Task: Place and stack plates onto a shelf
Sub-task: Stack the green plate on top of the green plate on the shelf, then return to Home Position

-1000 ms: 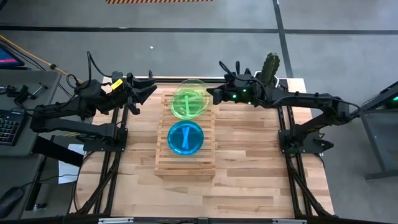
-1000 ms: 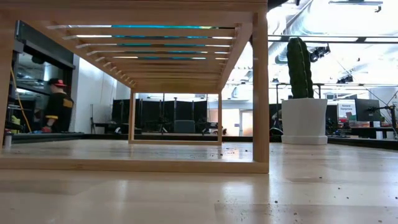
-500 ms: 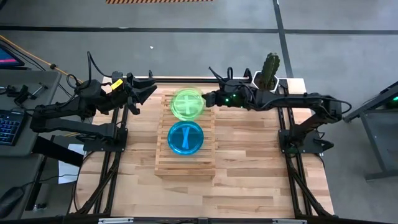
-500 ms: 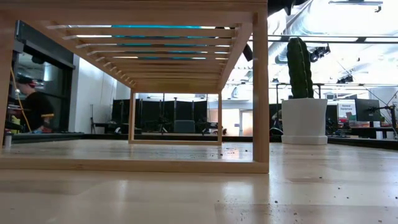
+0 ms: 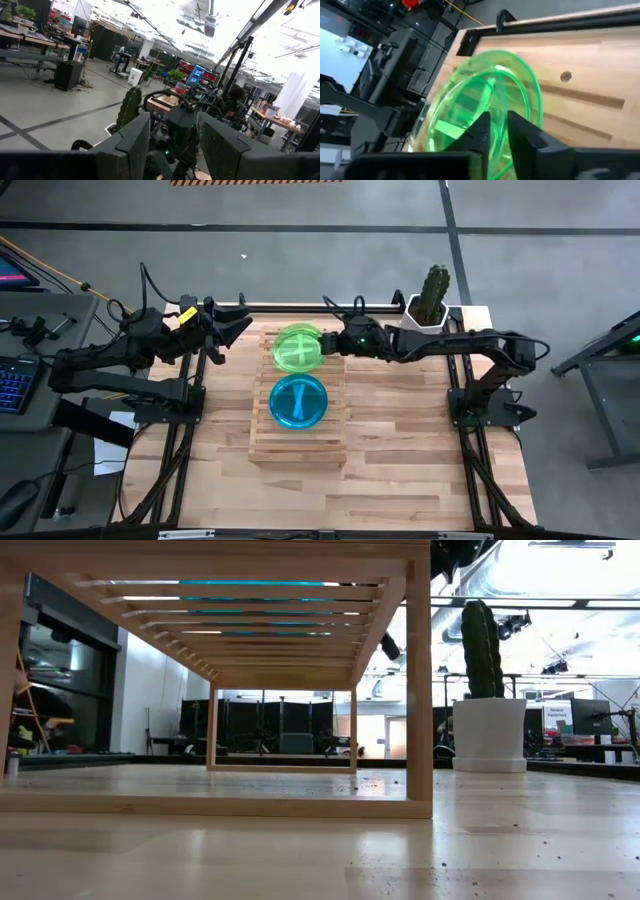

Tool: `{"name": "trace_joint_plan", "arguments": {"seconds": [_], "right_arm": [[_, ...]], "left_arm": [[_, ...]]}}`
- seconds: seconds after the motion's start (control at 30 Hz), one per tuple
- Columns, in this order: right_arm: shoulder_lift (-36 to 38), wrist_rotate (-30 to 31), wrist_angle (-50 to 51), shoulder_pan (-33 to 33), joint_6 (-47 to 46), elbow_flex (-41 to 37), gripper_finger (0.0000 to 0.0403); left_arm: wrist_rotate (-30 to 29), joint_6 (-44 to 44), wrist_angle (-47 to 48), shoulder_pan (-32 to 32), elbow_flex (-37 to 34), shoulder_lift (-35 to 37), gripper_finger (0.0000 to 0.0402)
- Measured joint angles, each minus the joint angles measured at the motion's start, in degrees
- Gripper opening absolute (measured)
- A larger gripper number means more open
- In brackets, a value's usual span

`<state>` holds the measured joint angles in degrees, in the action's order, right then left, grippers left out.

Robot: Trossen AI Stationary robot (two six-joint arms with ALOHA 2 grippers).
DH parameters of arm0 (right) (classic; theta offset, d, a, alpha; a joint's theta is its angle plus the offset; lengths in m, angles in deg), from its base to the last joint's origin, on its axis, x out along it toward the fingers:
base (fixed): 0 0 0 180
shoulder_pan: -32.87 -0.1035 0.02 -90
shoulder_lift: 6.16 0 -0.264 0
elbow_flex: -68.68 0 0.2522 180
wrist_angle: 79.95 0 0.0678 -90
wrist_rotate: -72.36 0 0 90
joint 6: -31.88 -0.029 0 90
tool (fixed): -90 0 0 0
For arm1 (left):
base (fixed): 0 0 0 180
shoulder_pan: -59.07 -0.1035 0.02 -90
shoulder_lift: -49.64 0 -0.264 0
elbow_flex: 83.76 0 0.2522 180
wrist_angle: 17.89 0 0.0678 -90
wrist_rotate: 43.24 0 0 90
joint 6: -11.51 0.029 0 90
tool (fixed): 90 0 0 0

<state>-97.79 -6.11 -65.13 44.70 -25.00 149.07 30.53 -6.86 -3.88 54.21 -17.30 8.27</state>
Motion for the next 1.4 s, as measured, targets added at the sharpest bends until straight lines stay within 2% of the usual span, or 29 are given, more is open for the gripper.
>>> {"name": "trace_joint_plan", "arguments": {"seconds": [0.13,0.27,0.37,0.57,0.73,0.8,0.9,1.07,1.17,1.27,1.4], "right_arm": [[-0.64,0.05,-1.6,0.0,-0.34,0.0,0.0104],[1.32,-0.22,-0.14,0.59,4.82,0.0,0.0159],[3.88,-0.24,3.6,1.51,7.9,0.0,0.0185],[12.72,-0.8,11.59,2.41,16.75,0.0,0.0197],[21.79,-3.23,13.5,-1.1,25.05,0.0,0.0197],[24.7,-3.11,13.25,-3.04,27.1,0.04,0.0197],[28.18,-2.56,13.53,-5.94,27.99,0.04,0.0197],[32.25,0.65,13.56,-9.96,28.01,0.04,0.0197],[33.74,2.73,13.57,-11.76,27.95,0.04,0.0197],[34.68,4.53,13.61,-12.86,27.8,0.04,0.0197],[35.52,5.01,14.62,-13.22,26.48,0.04,0.0197]], "left_arm": [[0.15,-0.02,0.06,0.0,0.0,0.01,0.0154],[0.83,0.02,0.13,0.0,0.0,0.0,0.0154],[0.87,0.87,0.25,0.0,0.0,0.05,0.0154],[1.76,1.0,4.02,0.0,0.0,0.96,0.0154],[2.82,2.31,11.88,0.02,0.02,1.9,0.0154],[4.69,3.99,11.94,0.12,-0.9,1.91,0.015],[7.29,3.5,3.4,2.64,-6.86,2.58,0.0121],[7.81,0.48,-20.25,8.46,-23.74,3.1,0.0017],[8.26,-1.27,-28.98,9.93,-31.47,3.7,0.001],[8.2,-1.0,-30.24,9.44,-37.26,5.95,0.0002],[10.03,-1.1,-30.58,6.83,-43.08,12.49,0.0001]]}}
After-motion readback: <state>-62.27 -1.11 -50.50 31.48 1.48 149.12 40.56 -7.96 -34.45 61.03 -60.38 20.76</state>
